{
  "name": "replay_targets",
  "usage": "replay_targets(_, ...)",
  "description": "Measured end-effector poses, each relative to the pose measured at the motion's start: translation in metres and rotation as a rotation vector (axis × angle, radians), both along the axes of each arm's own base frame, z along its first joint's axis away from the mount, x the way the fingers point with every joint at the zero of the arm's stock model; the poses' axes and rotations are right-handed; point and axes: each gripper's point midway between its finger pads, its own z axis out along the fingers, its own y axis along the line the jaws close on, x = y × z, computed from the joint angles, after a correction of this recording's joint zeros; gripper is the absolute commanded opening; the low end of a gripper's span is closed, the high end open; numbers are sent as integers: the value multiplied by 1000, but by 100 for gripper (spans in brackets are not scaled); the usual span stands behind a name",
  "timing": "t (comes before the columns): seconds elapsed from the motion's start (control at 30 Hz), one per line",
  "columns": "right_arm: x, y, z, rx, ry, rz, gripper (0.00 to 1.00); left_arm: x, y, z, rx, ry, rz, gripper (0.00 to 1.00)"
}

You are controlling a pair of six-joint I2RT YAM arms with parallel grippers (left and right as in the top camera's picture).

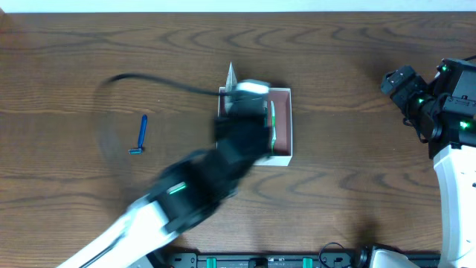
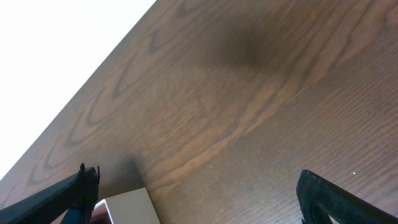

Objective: Pack container
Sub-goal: 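Lower the toothbrush into the box beside the toothpaste and release, then move the left gripper to the blue razor and grasp it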

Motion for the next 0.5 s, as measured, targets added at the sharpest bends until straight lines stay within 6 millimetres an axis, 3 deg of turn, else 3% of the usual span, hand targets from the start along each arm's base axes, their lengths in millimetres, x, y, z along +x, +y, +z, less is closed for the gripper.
replay_targets(0.07,0,0,0,0,0,0,99,-10,41,11,34,-4,67,42)
replay_targets(0.13,0,0,0,0,0,0,99,-15,86,8,100,17,171,47)
replay_targets(0.23,0,0,0,0,0,0,99,-13,146,-1,186,57,354,70)
replay_targets(0.3,0,0,0,0,0,0,99,-8,173,-9,219,81,445,81)
replay_targets(0.4,0,0,0,0,0,0,99,4,211,-29,268,141,574,82)
replay_targets(0.5,0,0,0,0,0,0,99,17,235,-52,291,214,635,82)
